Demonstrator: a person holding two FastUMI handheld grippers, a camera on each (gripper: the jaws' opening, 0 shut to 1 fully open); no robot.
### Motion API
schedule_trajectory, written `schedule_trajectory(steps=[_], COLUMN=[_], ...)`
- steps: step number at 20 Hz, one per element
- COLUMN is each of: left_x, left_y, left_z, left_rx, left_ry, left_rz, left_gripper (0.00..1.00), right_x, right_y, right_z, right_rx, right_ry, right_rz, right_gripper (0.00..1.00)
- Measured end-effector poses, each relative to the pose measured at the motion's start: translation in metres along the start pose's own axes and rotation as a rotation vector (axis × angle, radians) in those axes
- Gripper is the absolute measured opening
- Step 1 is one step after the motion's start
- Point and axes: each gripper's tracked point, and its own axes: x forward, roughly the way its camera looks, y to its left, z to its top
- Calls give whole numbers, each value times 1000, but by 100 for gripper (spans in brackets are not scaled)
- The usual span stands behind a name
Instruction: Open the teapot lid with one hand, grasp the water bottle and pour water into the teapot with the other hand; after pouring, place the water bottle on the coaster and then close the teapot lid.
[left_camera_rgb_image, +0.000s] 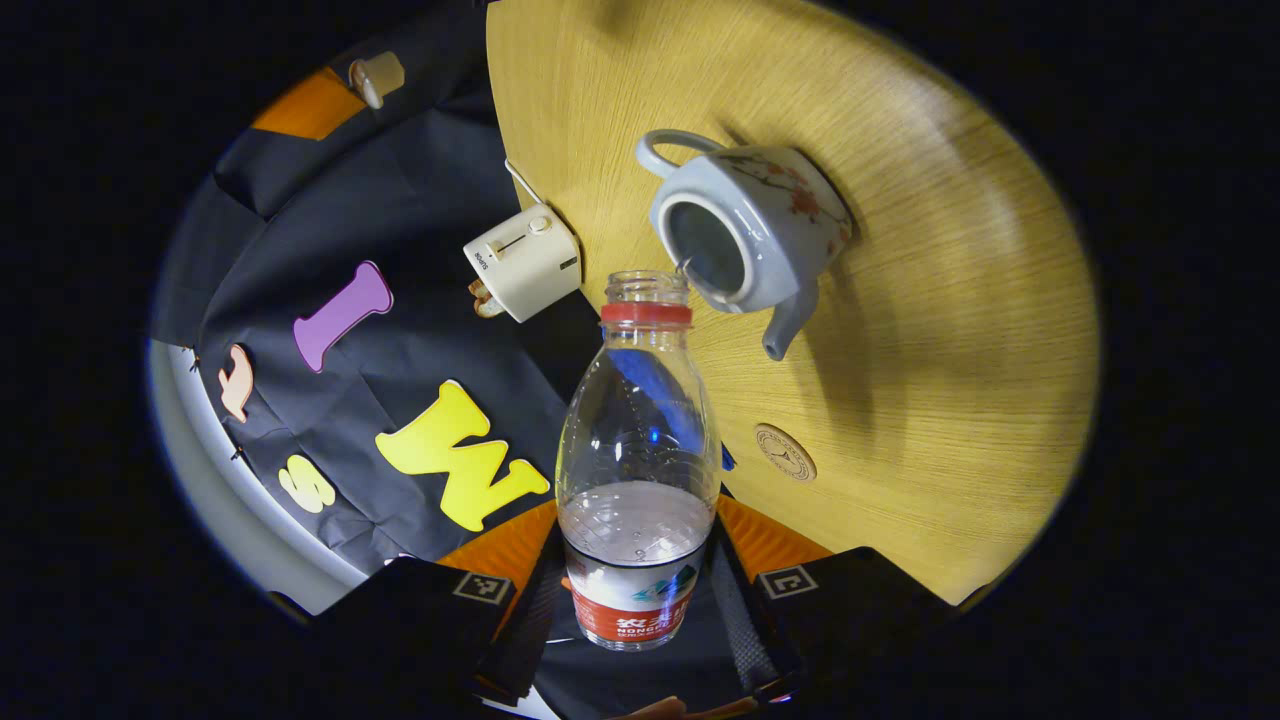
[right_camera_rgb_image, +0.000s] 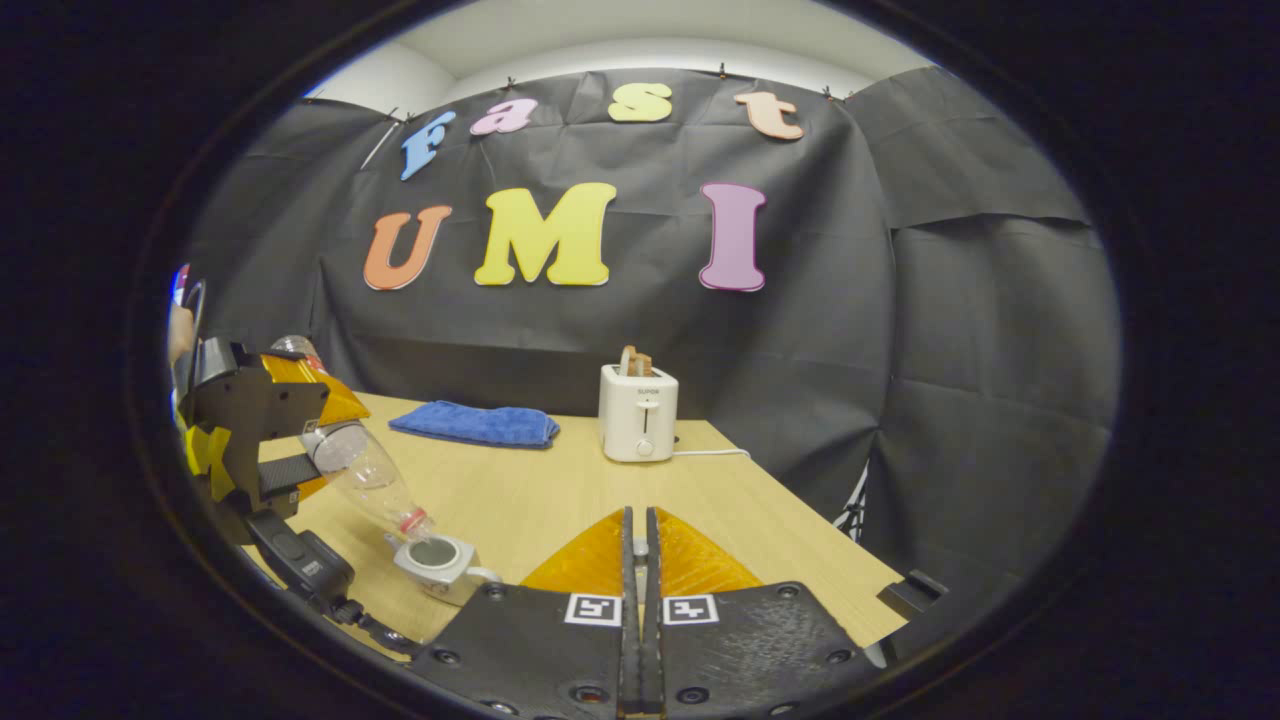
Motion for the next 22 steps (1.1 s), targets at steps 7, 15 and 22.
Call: schedule_trajectory(steps=[7,15,22], left_x=[-3,1,5], left_y=[2,-5,-34], left_z=[1,-7,-20], left_rx=[21,-137,-637], left_ry=[-16,-22,-93], left_rz=[10,62,6], left_gripper=[75,74,74], right_x=[-2,-2,-1], right_y=[-10,-12,-21], right_z=[4,4,3], right_rx=[8,-4,24], right_ry=[-6,-5,1], right_rz=[-21,-31,-49], right_gripper=[0,0,0])
